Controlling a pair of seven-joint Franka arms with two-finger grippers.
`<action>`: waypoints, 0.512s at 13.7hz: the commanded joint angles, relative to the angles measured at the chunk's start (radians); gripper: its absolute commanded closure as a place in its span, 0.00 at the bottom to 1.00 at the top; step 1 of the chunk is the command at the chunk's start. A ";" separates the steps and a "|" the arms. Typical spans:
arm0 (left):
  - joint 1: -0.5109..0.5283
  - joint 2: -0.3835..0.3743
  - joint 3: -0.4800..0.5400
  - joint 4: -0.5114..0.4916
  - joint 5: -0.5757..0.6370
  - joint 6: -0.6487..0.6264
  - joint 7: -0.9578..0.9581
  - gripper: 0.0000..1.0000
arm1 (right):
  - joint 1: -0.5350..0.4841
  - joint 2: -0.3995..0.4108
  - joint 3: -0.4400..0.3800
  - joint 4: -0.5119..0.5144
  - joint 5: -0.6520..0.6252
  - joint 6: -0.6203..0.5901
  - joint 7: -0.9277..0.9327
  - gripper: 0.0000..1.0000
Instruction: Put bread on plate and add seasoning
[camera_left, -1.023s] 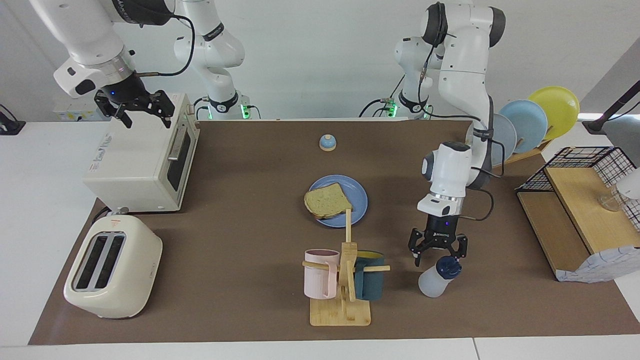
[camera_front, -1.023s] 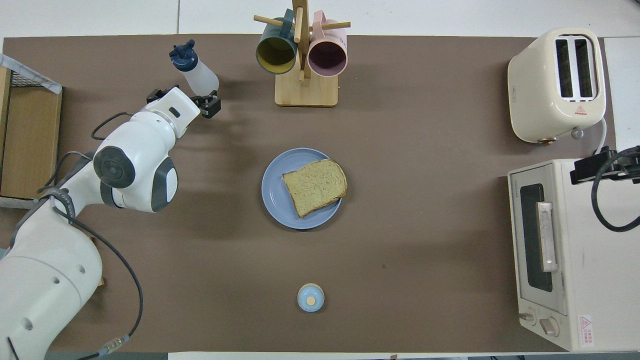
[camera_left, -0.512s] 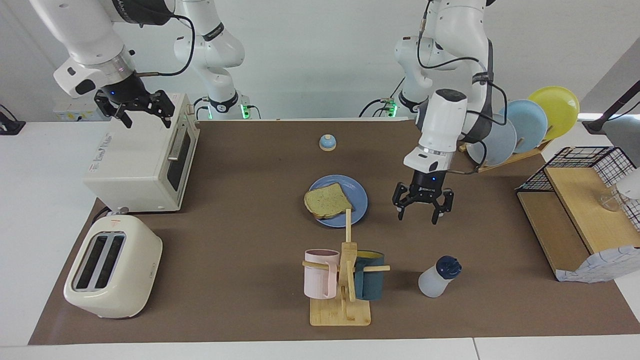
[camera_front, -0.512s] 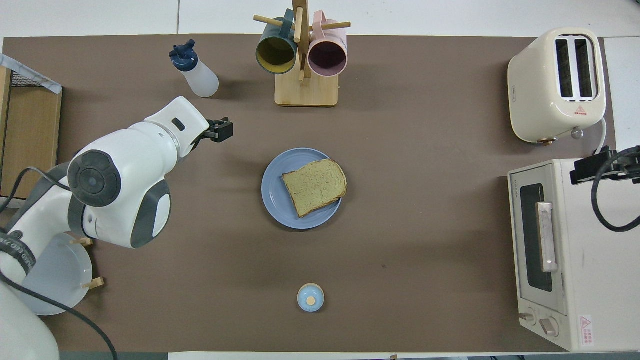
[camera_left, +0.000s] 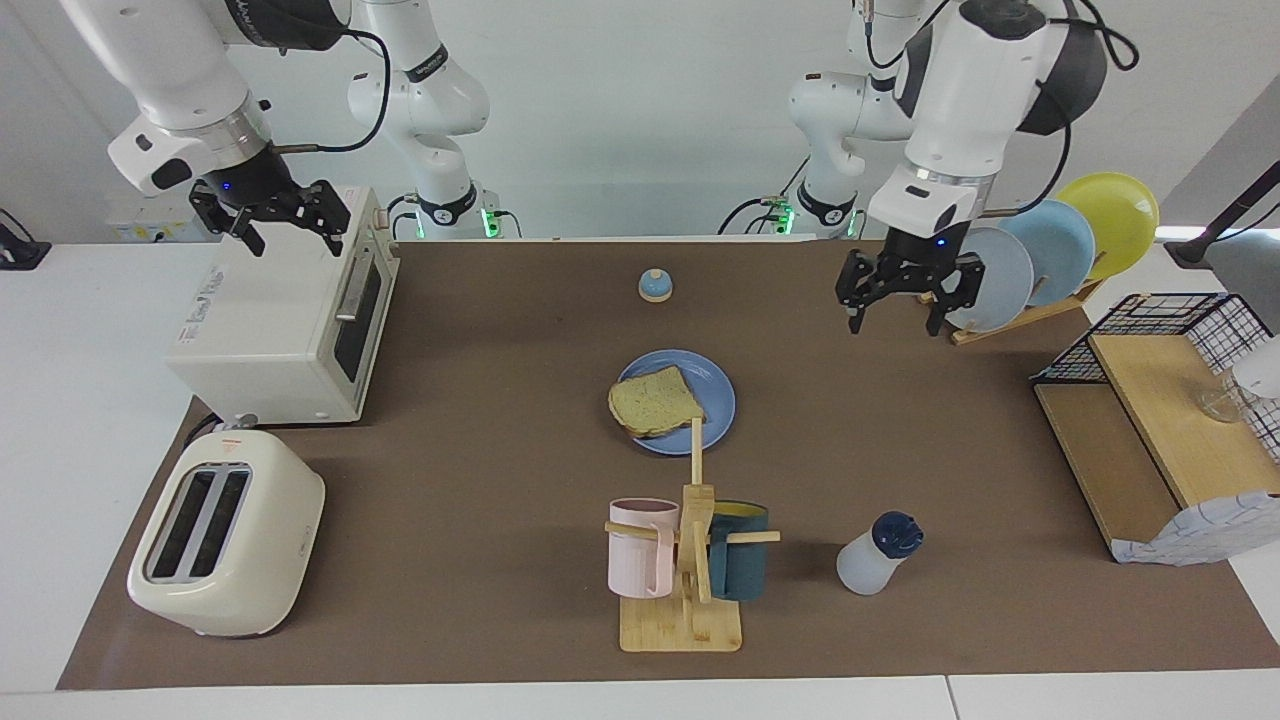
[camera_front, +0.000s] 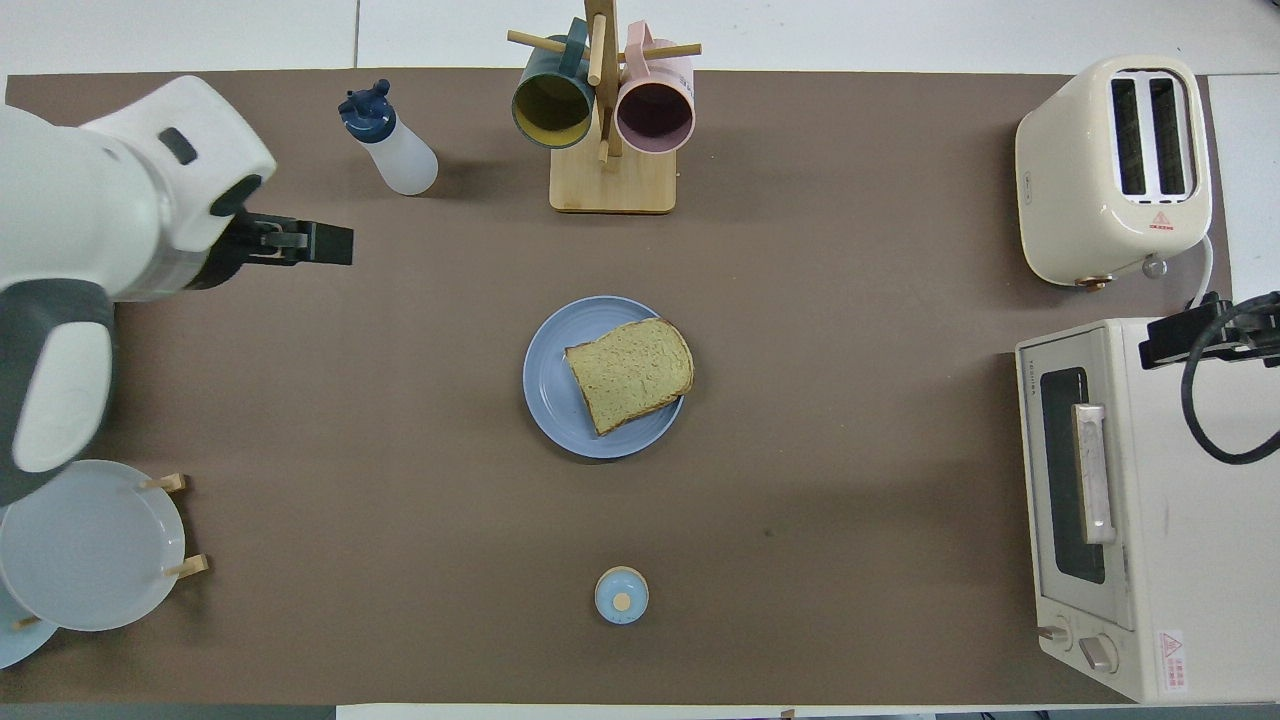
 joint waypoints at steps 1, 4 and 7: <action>0.154 0.013 0.002 0.067 -0.045 -0.175 0.248 0.00 | -0.004 0.000 0.002 0.007 0.000 -0.002 -0.029 0.00; 0.201 -0.044 0.008 0.041 -0.048 -0.228 0.359 0.00 | -0.003 0.000 0.002 0.007 0.000 -0.002 -0.029 0.00; 0.199 -0.058 0.009 0.021 -0.039 -0.240 0.362 0.00 | -0.003 0.000 0.002 0.007 0.000 -0.002 -0.028 0.00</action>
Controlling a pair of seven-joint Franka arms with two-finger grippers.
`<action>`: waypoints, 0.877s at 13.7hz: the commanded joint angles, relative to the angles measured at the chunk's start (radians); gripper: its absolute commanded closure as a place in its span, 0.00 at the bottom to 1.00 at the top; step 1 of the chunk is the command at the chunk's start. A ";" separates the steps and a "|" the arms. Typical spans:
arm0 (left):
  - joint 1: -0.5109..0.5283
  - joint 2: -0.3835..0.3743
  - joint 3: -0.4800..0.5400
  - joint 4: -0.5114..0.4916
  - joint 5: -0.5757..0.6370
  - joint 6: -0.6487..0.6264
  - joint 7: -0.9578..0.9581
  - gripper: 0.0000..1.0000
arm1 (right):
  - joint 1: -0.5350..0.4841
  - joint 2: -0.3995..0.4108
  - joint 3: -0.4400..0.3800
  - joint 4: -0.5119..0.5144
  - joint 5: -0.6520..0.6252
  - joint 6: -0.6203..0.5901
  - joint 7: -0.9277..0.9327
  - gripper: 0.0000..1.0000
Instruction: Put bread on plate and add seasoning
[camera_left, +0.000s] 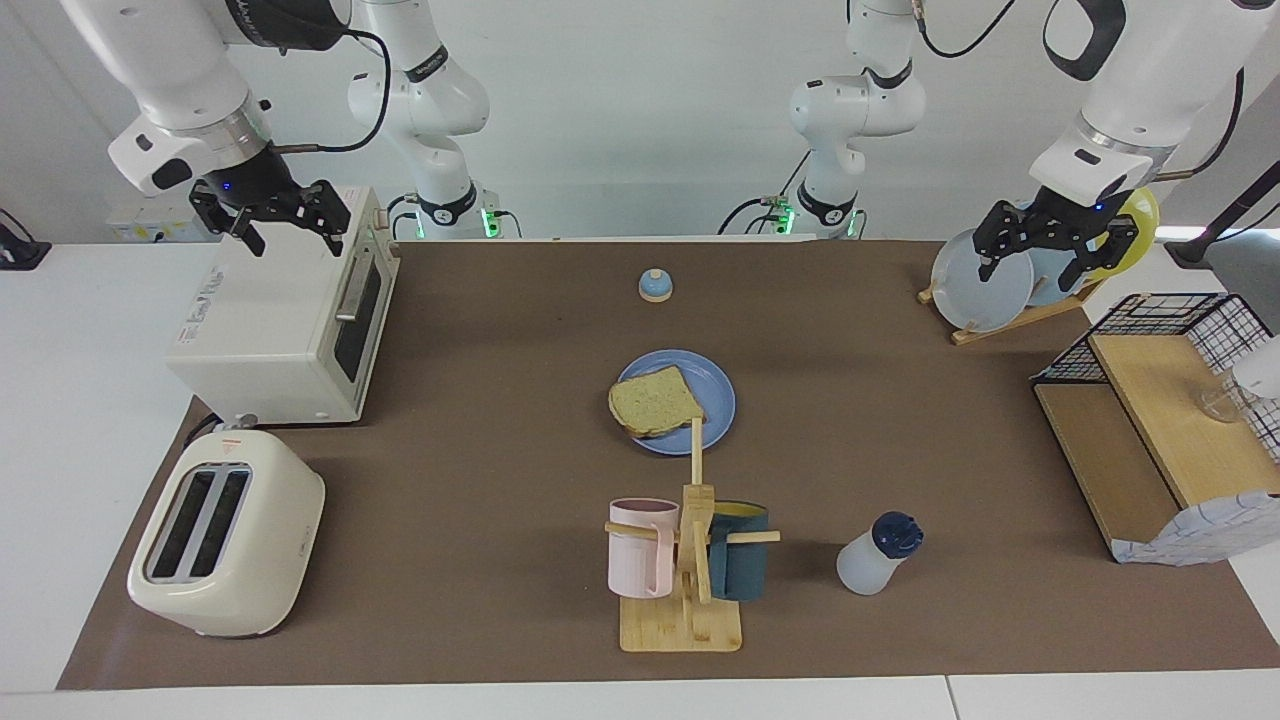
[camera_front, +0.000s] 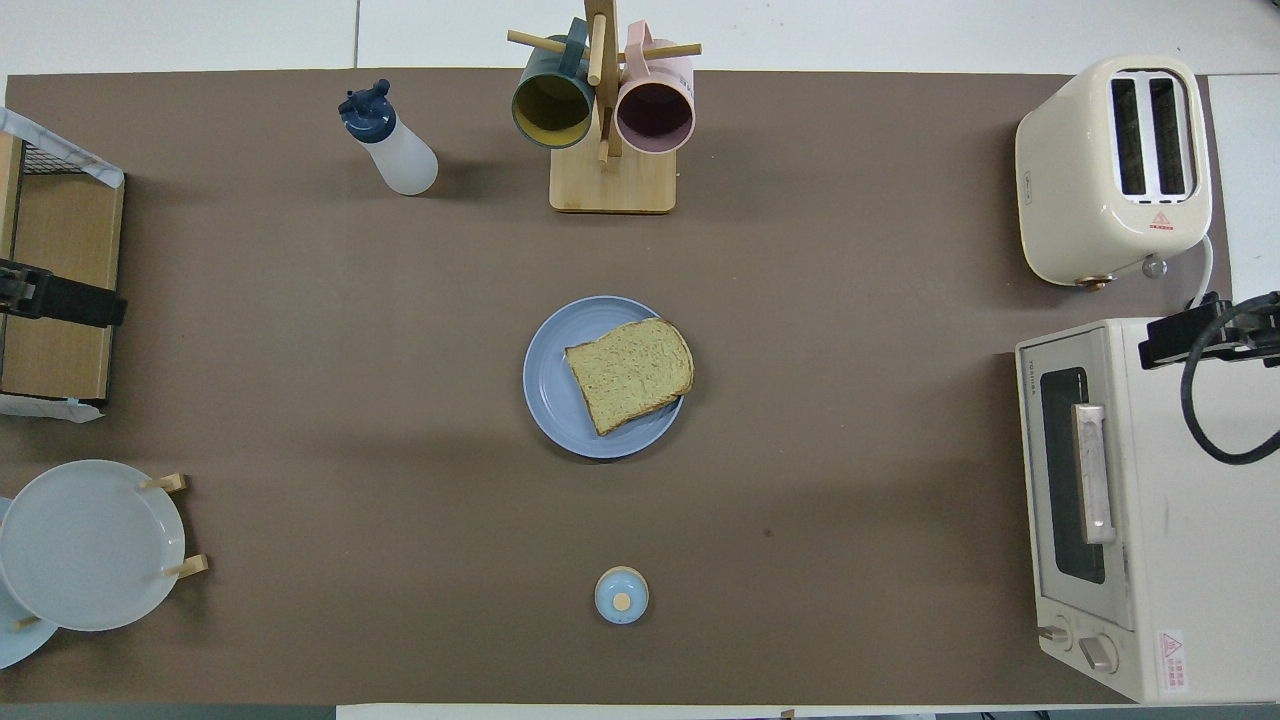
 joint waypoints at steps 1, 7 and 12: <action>-0.010 -0.023 -0.002 -0.025 0.000 -0.014 0.007 0.00 | -0.003 0.000 0.001 0.005 0.000 -0.002 -0.028 0.00; 0.038 -0.043 0.000 -0.018 -0.006 -0.002 -0.063 0.00 | -0.003 0.000 0.001 0.007 0.000 -0.002 -0.028 0.00; -0.060 -0.016 0.003 0.039 -0.010 -0.103 -0.286 0.00 | -0.003 0.000 0.001 0.007 0.000 -0.002 -0.028 0.00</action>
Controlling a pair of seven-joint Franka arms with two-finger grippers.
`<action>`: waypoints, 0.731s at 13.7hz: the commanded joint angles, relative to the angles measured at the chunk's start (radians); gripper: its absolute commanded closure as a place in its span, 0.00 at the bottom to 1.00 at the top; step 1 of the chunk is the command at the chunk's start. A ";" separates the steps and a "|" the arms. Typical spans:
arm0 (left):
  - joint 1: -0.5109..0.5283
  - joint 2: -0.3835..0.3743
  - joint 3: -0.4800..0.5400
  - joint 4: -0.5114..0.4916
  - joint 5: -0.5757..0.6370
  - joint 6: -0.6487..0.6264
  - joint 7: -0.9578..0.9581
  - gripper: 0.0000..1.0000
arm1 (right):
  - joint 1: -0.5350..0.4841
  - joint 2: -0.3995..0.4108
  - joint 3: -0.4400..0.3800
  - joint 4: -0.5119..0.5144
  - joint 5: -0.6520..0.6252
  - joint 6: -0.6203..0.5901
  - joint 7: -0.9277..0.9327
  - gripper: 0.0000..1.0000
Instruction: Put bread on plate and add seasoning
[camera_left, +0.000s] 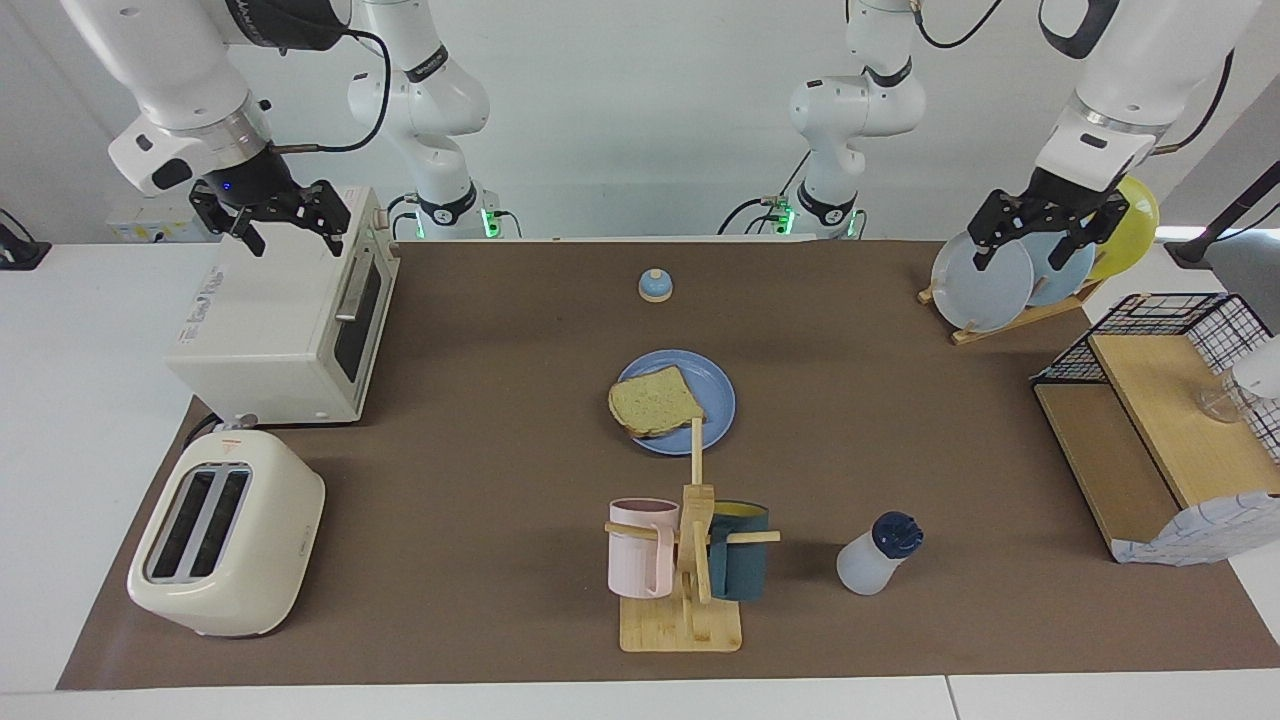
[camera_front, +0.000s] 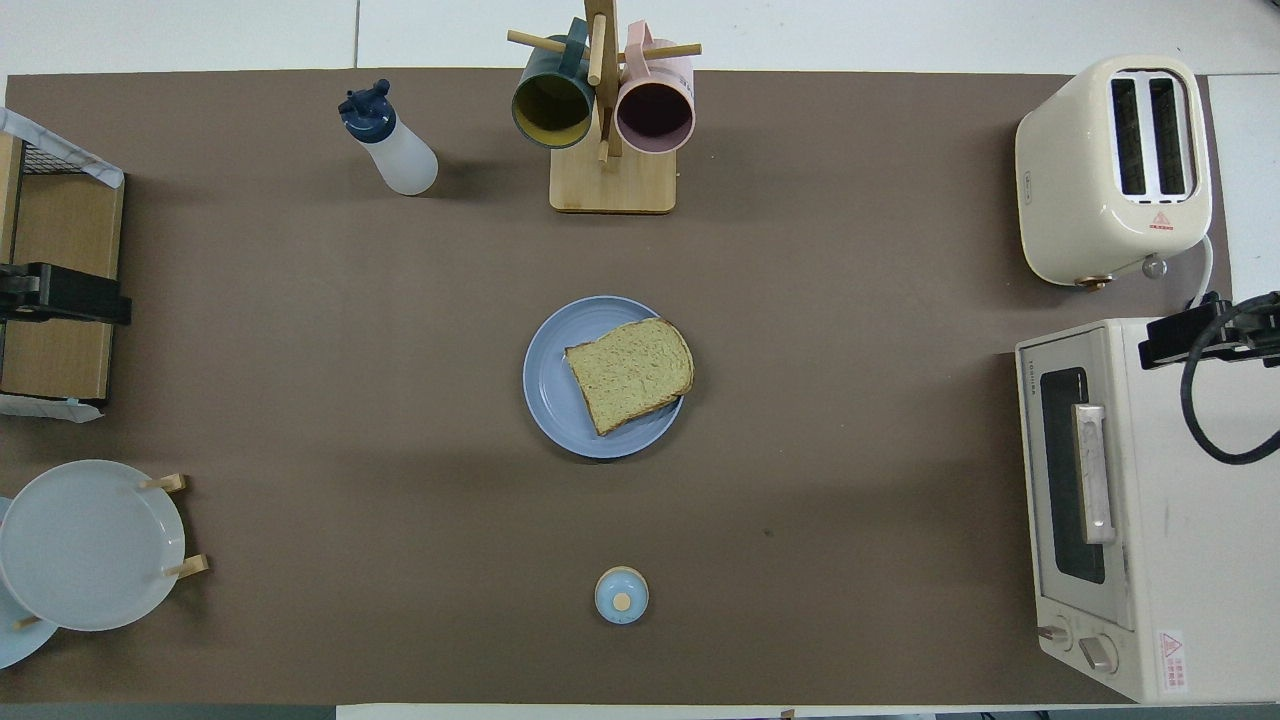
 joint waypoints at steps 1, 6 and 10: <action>-0.026 0.016 0.010 0.031 -0.002 -0.060 -0.027 0.00 | -0.003 0.000 0.001 0.007 0.000 -0.002 -0.028 0.00; -0.008 0.038 0.015 -0.001 -0.004 -0.026 0.071 0.00 | -0.003 0.000 0.001 0.008 0.000 -0.002 -0.028 0.00; -0.011 0.050 0.019 0.026 -0.050 -0.036 0.064 0.00 | -0.003 0.000 0.001 0.008 0.000 -0.002 -0.028 0.00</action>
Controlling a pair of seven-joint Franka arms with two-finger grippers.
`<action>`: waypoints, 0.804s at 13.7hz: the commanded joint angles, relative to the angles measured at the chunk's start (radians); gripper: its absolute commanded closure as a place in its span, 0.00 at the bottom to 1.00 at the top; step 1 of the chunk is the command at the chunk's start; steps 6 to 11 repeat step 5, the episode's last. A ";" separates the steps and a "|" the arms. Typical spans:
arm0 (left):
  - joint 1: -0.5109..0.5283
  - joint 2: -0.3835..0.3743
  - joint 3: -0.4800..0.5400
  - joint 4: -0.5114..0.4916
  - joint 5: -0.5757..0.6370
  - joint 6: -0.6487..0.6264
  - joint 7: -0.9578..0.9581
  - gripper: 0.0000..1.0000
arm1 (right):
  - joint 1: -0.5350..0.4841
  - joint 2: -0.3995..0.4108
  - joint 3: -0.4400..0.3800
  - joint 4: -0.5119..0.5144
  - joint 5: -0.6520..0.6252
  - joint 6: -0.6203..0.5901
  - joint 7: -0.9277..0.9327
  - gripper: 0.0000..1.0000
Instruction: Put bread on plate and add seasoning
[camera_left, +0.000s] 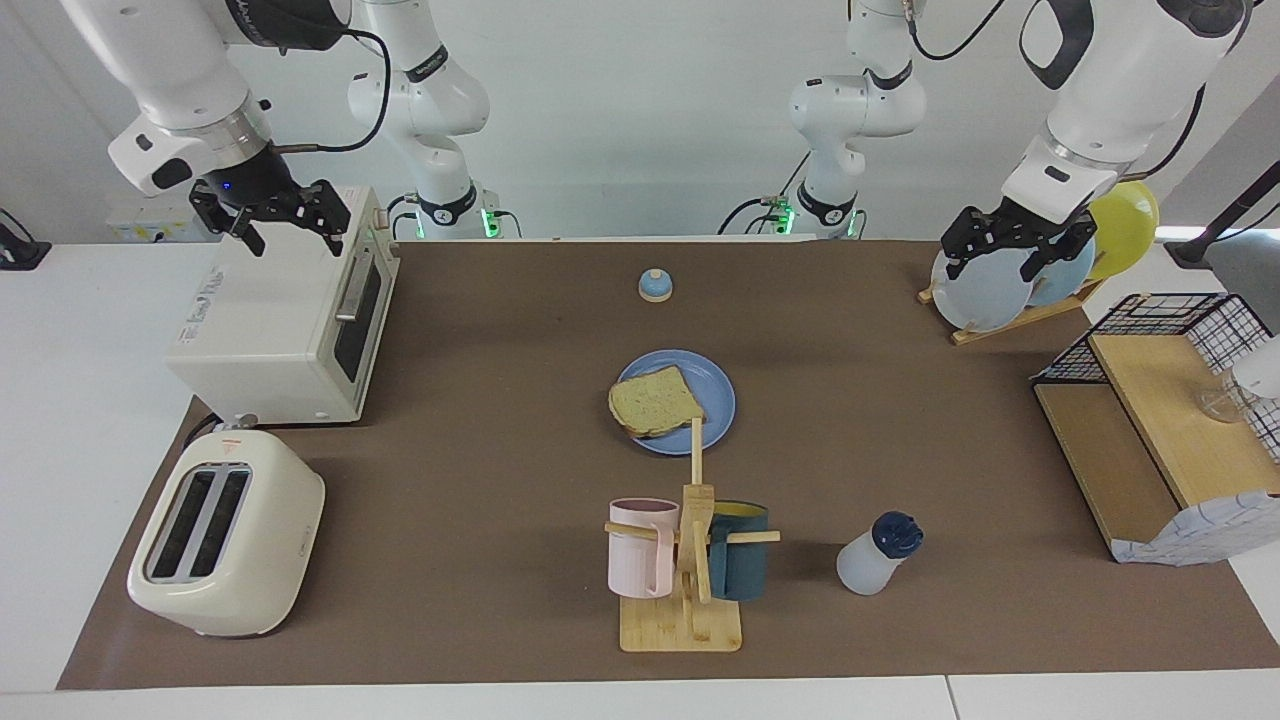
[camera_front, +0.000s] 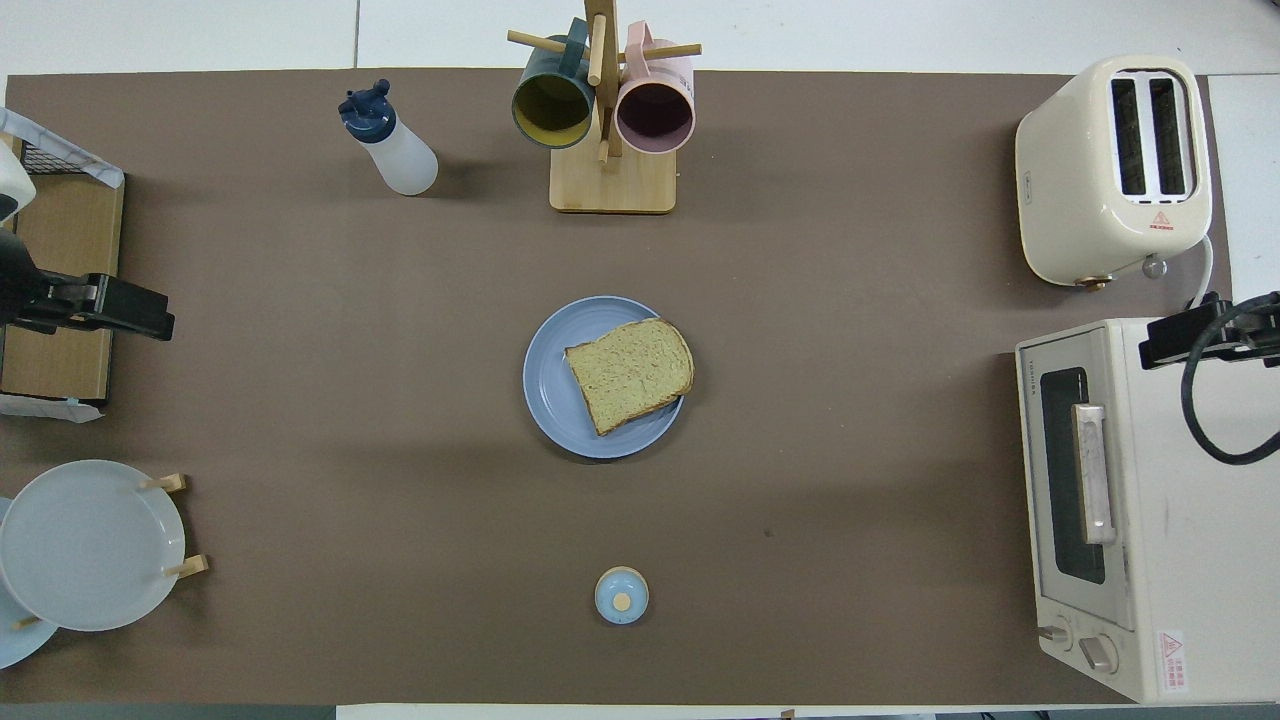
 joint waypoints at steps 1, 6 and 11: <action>0.002 0.003 0.005 0.023 -0.030 -0.004 0.013 0.00 | -0.003 0.000 0.001 0.008 0.000 -0.002 -0.026 0.00; 0.005 0.000 0.005 0.019 -0.027 -0.004 0.013 0.00 | -0.003 0.000 0.001 0.008 0.000 -0.002 -0.028 0.00; 0.005 0.000 0.005 0.019 -0.027 -0.004 0.013 0.00 | -0.003 0.000 0.001 0.008 0.000 -0.002 -0.028 0.00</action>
